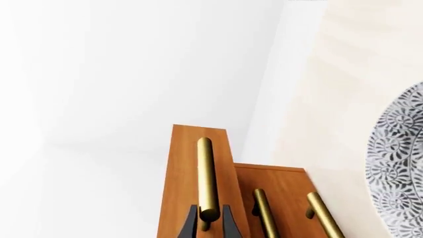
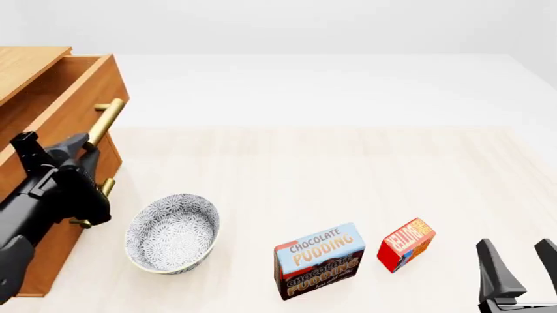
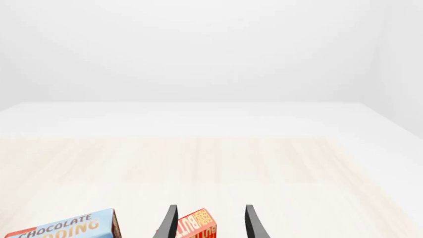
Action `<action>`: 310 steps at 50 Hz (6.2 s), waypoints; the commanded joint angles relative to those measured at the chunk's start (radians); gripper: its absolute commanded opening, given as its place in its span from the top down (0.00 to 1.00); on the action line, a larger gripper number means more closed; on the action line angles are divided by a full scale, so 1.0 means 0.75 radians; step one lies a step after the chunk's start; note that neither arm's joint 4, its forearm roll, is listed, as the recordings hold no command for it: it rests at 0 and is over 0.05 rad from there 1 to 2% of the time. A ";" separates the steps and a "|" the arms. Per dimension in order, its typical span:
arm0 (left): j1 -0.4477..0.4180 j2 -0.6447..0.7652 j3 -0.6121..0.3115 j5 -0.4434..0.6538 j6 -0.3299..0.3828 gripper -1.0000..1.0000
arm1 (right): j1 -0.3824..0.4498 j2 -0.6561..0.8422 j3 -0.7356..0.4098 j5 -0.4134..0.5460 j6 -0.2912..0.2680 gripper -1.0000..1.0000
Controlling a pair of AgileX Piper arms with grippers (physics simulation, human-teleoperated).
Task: Put the butter at the back in the top drawer of the cabinet and close it.
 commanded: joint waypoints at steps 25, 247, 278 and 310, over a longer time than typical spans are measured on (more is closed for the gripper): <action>-0.069 -0.105 0.104 0.069 0.000 1.00 | 0.000 0.000 0.000 0.000 0.000 0.00; 0.021 0.315 -1.454 1.802 -1.804 0.00 | 0.000 0.000 0.000 0.000 0.000 0.00; 0.031 0.346 -1.389 1.739 -1.825 0.00 | 0.000 0.000 0.000 0.000 0.000 0.00; 0.060 0.373 -1.331 1.686 -1.835 0.00 | 0.000 0.000 0.000 0.000 0.000 0.00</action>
